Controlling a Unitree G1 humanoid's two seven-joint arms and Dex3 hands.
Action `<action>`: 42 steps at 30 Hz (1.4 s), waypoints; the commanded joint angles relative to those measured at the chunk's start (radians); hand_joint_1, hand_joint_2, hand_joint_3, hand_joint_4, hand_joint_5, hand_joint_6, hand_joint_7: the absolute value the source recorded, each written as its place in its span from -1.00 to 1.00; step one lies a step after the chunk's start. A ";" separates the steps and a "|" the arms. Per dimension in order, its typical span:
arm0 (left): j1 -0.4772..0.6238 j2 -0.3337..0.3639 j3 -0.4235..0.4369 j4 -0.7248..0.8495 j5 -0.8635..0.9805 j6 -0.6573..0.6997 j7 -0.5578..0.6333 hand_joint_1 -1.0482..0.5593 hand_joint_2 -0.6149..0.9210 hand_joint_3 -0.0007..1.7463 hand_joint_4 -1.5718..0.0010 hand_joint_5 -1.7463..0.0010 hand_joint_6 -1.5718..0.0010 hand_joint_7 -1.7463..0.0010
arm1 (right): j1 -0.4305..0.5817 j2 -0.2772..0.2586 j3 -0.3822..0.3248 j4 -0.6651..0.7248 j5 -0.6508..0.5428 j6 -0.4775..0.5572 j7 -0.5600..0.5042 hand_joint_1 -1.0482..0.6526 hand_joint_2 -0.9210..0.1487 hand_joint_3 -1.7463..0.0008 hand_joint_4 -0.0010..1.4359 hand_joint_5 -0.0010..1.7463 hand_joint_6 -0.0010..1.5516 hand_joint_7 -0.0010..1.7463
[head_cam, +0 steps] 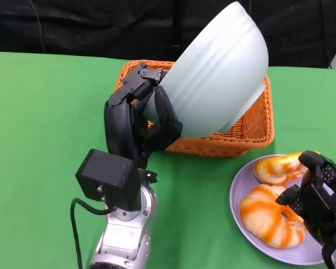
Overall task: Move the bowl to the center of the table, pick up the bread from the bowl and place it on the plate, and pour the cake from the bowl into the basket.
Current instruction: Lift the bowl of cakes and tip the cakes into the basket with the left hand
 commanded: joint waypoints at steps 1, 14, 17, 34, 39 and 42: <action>0.030 -0.080 0.002 -0.015 -0.015 -0.004 0.028 0.14 0.40 0.26 -0.19 -0.63 -0.28 -0.20 | -0.008 -0.020 -0.013 0.009 0.013 0.001 0.006 0.13 -0.76 -0.07 0.17 1.00 -0.13 0.91; 0.019 -0.096 0.015 -0.018 -0.033 0.079 0.079 0.21 0.31 0.48 -0.28 -0.49 -0.34 -0.10 | -0.008 -0.025 -0.017 0.021 0.014 -0.004 0.020 0.13 -0.78 -0.07 0.17 1.00 -0.14 0.91; 0.016 -0.095 0.013 -0.027 -0.021 0.109 0.103 0.23 0.27 0.49 -0.29 -0.50 -0.34 -0.11 | -0.008 -0.024 -0.019 0.020 0.017 -0.003 0.022 0.13 -0.78 -0.07 0.17 1.00 -0.14 0.90; -0.007 -0.090 0.007 -0.015 -0.041 0.183 0.095 0.24 0.25 0.48 -0.20 -0.59 -0.33 -0.21 | -0.008 -0.022 -0.013 0.025 0.011 -0.012 0.023 0.14 -0.79 -0.04 0.18 1.00 -0.14 0.89; -0.016 -0.073 0.004 0.005 -0.025 0.181 0.086 0.23 0.15 0.55 -0.12 -0.59 -0.33 -0.18 | -0.008 -0.021 -0.015 0.027 0.014 -0.011 0.023 0.13 -0.78 -0.05 0.17 1.00 -0.14 0.90; -0.021 -0.087 0.017 0.008 -0.068 0.198 0.065 0.19 0.12 0.56 -0.13 -0.59 -0.36 -0.18 | -0.008 -0.021 -0.015 0.023 0.014 -0.008 0.020 0.13 -0.78 -0.05 0.17 1.00 -0.14 0.89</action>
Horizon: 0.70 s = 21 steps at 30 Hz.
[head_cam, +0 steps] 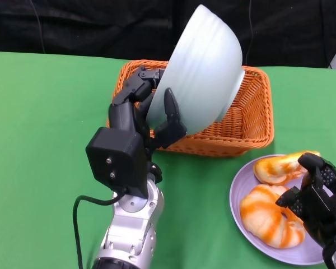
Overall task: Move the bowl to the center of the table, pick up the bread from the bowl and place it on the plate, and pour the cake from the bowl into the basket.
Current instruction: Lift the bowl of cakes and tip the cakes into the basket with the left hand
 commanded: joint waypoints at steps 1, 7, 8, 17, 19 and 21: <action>0.003 -0.058 0.006 0.000 -0.027 -0.006 -0.024 0.21 0.10 0.61 -0.12 -0.60 -0.35 -0.19 | -0.006 -0.014 -0.006 -0.002 0.004 -0.007 -0.001 0.13 -0.78 -0.05 0.18 1.00 -0.14 0.89; -0.001 -0.068 0.018 0.002 -0.074 0.020 -0.050 0.19 0.05 0.70 -0.17 -0.62 -0.32 -0.19 | -0.008 -0.015 -0.007 -0.002 0.006 -0.002 -0.003 0.12 -0.78 -0.03 0.18 1.00 -0.13 0.89; -0.001 -0.070 0.021 0.004 -0.087 0.023 -0.059 0.18 0.04 0.69 -0.15 -0.63 -0.30 -0.20 | -0.009 -0.015 -0.008 -0.002 0.008 0.000 -0.003 0.12 -0.79 -0.03 0.19 1.00 -0.13 0.89; 0.000 -0.074 0.032 -0.027 -0.139 0.120 -0.081 0.21 0.09 0.59 -0.04 -0.75 -0.16 -0.35 | -0.007 -0.010 -0.006 -0.010 0.004 0.002 -0.015 0.13 -0.78 -0.04 0.18 1.00 -0.13 0.89; 0.000 -0.072 0.033 -0.032 -0.139 0.136 -0.078 0.22 0.09 0.57 -0.03 -0.76 -0.15 -0.35 | -0.008 -0.012 -0.007 -0.008 0.007 0.004 -0.014 0.12 -0.79 -0.04 0.17 1.00 -0.14 0.89; 0.000 -0.072 0.036 -0.037 -0.139 0.151 -0.074 0.23 0.13 0.52 0.01 -0.77 -0.14 -0.36 | -0.007 -0.017 -0.009 -0.002 0.014 0.000 0.001 0.12 -0.80 -0.03 0.18 1.00 -0.14 0.89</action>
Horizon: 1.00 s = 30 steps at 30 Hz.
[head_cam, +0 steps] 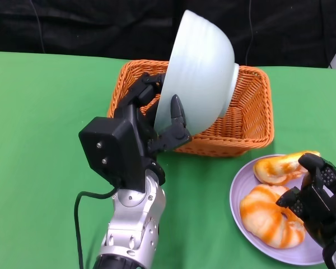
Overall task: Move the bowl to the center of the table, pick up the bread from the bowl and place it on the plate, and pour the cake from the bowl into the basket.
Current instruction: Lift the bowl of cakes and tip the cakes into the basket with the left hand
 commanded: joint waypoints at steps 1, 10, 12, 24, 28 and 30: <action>0.018 -0.055 0.010 -0.037 -0.012 0.009 -0.001 0.23 0.14 0.51 0.02 -0.78 -0.13 -0.37 | -0.007 -0.018 -0.009 0.001 0.014 -0.003 0.011 0.12 -0.80 -0.03 0.18 1.00 -0.14 0.89; 0.005 -0.071 0.050 -0.073 -0.117 0.136 -0.001 0.36 0.17 0.66 0.01 -0.87 -0.13 -0.41 | -0.006 -0.020 -0.007 0.003 0.011 -0.009 0.009 0.13 -0.81 -0.01 0.18 1.00 -0.13 0.89; 0.004 -0.068 0.052 -0.076 -0.123 0.147 0.001 0.38 0.16 0.68 0.02 -0.87 -0.13 -0.42 | -0.006 -0.018 -0.007 -0.001 0.012 -0.006 0.004 0.13 -0.81 -0.01 0.18 1.00 -0.13 0.89; -0.011 -0.073 0.082 -0.070 -0.176 0.186 -0.012 0.40 0.19 0.69 0.01 -0.88 -0.16 -0.42 | -0.009 -0.017 -0.012 0.004 0.020 -0.005 0.007 0.12 -0.81 -0.01 0.17 1.00 -0.14 0.89; -0.011 -0.070 0.083 -0.078 -0.189 0.212 -0.005 0.39 0.18 0.68 0.06 -0.90 -0.14 -0.46 | -0.009 -0.018 -0.010 0.005 0.017 -0.007 0.008 0.12 -0.80 -0.02 0.18 1.00 -0.13 0.89; -0.010 -0.071 0.089 -0.083 -0.207 0.229 -0.011 0.40 0.16 0.70 0.09 -0.92 -0.12 -0.47 | -0.010 -0.017 -0.010 0.003 0.018 -0.003 0.004 0.12 -0.80 -0.02 0.18 1.00 -0.13 0.89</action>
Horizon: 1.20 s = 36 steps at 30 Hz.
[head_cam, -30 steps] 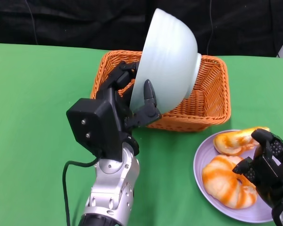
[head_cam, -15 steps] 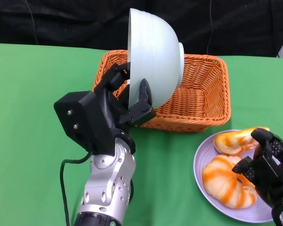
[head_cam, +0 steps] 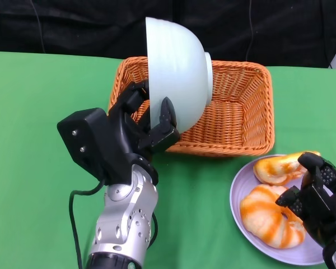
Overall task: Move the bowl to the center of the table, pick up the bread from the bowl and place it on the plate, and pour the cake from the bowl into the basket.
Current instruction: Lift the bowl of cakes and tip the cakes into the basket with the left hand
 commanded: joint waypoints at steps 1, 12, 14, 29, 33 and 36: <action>-0.009 -0.068 0.018 -0.026 -0.026 0.021 -0.008 0.40 0.16 0.71 0.10 -0.93 -0.11 -0.47 | -0.010 -0.015 -0.009 0.003 0.006 -0.002 -0.004 0.13 -0.80 -0.02 0.18 1.00 -0.13 0.89; -0.008 -0.053 0.025 -0.037 -0.102 0.064 -0.088 0.38 0.20 0.77 0.07 -0.95 -0.15 -0.41 | -0.011 -0.016 -0.007 0.004 0.004 -0.005 -0.006 0.13 -0.80 -0.03 0.17 1.00 -0.14 0.89; -0.007 -0.050 0.031 -0.040 -0.116 0.075 -0.110 0.40 0.21 0.76 0.12 -0.98 -0.14 -0.41 | -0.011 -0.017 -0.007 0.004 0.004 -0.004 -0.004 0.13 -0.79 -0.03 0.17 1.00 -0.14 0.90; -0.019 -0.043 0.074 -0.049 -0.220 0.162 -0.185 0.36 0.21 0.72 0.02 -0.97 -0.15 -0.50 | -0.012 -0.018 -0.007 0.005 -0.001 -0.003 -0.005 0.12 -0.79 -0.03 0.18 1.00 -0.14 0.90; -0.024 -0.041 0.092 -0.047 -0.248 0.191 -0.205 0.35 0.22 0.71 0.01 -0.94 -0.14 -0.51 | -0.012 -0.017 -0.010 0.005 0.005 -0.003 -0.002 0.12 -0.80 -0.03 0.18 1.00 -0.14 0.90; -0.027 -0.041 0.104 -0.046 -0.266 0.209 -0.216 0.34 0.23 0.68 -0.02 -0.92 -0.15 -0.51 | -0.013 -0.016 -0.011 0.005 0.006 -0.002 -0.004 0.13 -0.80 -0.03 0.18 1.00 -0.14 0.91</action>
